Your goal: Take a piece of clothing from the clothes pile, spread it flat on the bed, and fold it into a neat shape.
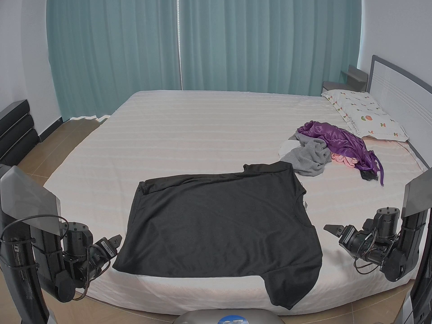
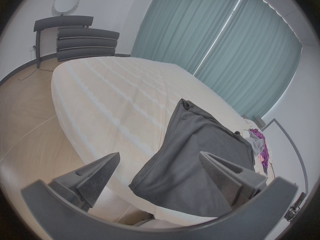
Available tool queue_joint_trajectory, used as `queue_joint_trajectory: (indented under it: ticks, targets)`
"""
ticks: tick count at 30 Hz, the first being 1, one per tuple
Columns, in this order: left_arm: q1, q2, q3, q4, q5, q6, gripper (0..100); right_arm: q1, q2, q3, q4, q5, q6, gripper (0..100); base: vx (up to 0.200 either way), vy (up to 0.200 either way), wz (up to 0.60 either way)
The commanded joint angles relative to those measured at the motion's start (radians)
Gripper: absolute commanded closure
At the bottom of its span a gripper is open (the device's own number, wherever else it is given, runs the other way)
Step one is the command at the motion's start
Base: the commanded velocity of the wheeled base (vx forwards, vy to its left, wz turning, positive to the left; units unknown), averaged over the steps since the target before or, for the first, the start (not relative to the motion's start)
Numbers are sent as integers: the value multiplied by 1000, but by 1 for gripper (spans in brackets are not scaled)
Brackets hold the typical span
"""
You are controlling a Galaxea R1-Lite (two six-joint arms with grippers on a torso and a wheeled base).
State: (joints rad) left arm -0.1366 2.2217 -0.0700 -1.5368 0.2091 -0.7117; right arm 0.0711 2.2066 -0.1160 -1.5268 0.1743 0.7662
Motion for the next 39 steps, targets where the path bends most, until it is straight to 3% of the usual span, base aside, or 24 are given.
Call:
queue_joint_trajectory:
  ticks: [1, 7, 19, 31, 39]
  targets:
    - [3, -37, -4, -2, -1, -3, 0, 1, -19, -1, -1, 1, 1, 0, 0, 0, 0]
    - [14, -36, -7, 0, -2, -6, 0, 1, -18, -1, 0, 1, 4, 0, 0, 0, 0]
    - [29, -28, -22, 0, -4, -29, 0, 1, -8, -2, -1, 2, 10, 0, 0, 200, 0]
    - [31, 1, -40, -2, -1, -32, 0, 4, 5, -5, -3, 2, 12, 0, 0, 0, 0]
    - [18, 18, -45, 0, -4, -48, 0, 10, 8, -7, -3, 2, 12, 0, 200, 0, 0]
